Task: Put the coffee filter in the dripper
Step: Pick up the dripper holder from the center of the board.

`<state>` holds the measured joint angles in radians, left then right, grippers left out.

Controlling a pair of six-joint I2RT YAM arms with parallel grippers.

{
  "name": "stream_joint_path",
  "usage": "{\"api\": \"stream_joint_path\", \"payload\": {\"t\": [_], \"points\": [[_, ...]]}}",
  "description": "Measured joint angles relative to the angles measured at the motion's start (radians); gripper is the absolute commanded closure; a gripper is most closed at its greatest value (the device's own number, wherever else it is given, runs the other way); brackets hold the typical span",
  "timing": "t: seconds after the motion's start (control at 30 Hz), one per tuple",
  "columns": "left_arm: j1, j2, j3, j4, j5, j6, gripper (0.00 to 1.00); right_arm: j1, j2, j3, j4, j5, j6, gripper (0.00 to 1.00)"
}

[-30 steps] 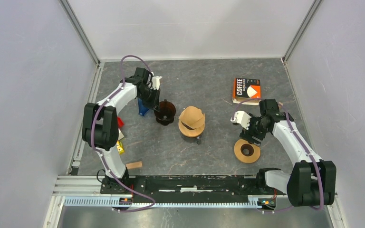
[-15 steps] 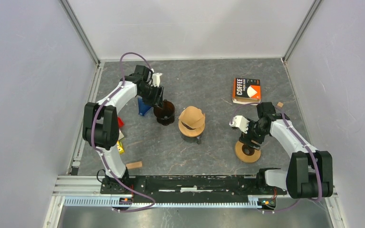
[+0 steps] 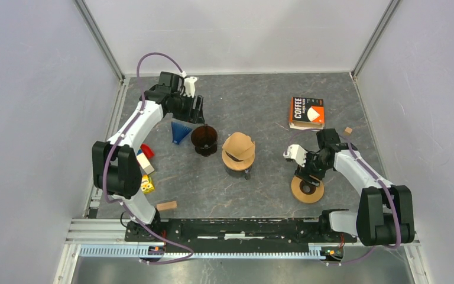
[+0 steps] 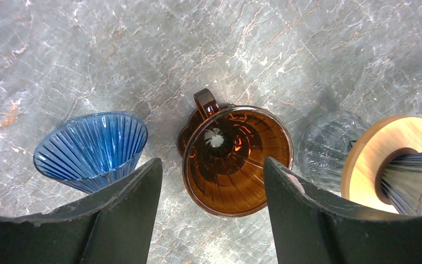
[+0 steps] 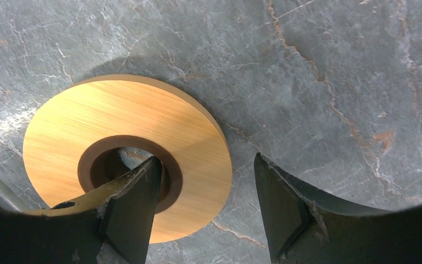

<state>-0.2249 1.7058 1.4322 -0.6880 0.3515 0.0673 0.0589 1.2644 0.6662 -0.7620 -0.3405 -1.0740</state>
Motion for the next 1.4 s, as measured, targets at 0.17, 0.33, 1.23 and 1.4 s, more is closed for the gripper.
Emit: {"api": "stream_joint_path", "payload": {"t": [0.17,0.33,1.23,1.4], "points": [[0.0,-0.034,0.003,0.01,0.013,0.0,0.25,0.007,0.001,-0.023,0.016,0.004,0.008,0.36],[0.0,-0.053,0.003,0.01,0.025,0.0,0.25,0.009,0.002,-0.019,0.01,0.003,0.016,0.61],[-0.047,-0.201,-0.027,0.286,0.099,-0.188,0.21,0.365,0.644,1.227,0.076,0.112,0.527,0.89],[-0.054,-0.188,-0.035,0.376,0.115,-0.262,0.21,0.446,0.682,1.248,0.134,0.145,0.61,0.89]]}}
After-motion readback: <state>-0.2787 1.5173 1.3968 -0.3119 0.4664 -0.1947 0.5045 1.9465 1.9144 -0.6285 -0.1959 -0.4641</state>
